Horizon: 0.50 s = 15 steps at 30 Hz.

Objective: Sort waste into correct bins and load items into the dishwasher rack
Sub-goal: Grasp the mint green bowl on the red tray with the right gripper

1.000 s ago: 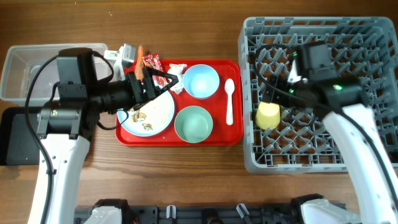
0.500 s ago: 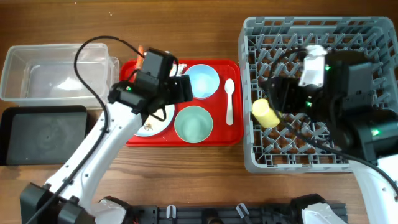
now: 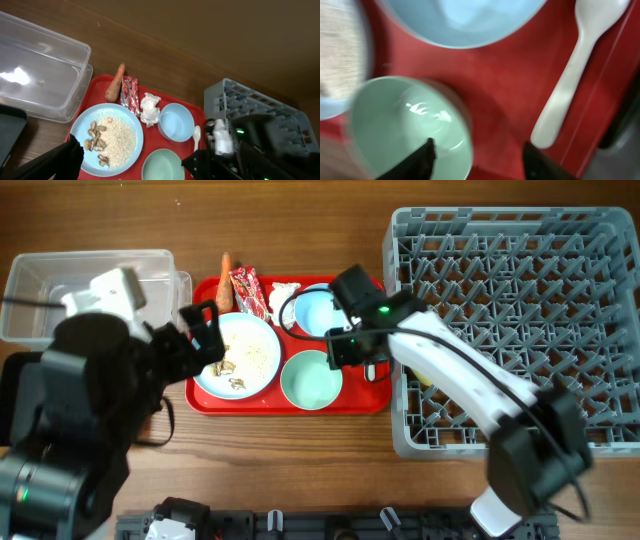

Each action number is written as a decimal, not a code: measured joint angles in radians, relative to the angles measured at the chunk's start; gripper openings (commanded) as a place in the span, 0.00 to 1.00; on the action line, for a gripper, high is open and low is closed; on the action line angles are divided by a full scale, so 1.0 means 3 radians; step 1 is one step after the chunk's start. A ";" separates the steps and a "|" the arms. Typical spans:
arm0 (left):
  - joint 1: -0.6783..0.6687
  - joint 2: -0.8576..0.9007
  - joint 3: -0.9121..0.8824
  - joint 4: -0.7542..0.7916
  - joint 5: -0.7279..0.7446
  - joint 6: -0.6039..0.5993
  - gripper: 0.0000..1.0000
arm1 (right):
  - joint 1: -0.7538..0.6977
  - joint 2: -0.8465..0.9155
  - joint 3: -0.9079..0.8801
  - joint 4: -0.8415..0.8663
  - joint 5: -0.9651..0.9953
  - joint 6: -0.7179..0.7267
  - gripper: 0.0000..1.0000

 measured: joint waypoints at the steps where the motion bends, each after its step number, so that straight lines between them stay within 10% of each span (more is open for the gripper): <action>1: 0.0008 -0.0052 0.0000 -0.0023 -0.0001 0.0000 1.00 | 0.0000 0.0092 -0.0006 0.0009 0.0003 0.0004 0.43; 5: 0.0008 -0.0127 -0.0001 -0.0149 -0.0001 0.0000 1.00 | 0.0000 0.0388 -0.0015 0.0080 -0.0070 -0.0020 0.06; 15: 0.0008 -0.0123 -0.0003 -0.0189 -0.0001 0.0000 1.00 | 0.0000 -0.0120 -0.0024 -0.0172 0.0161 0.0020 0.04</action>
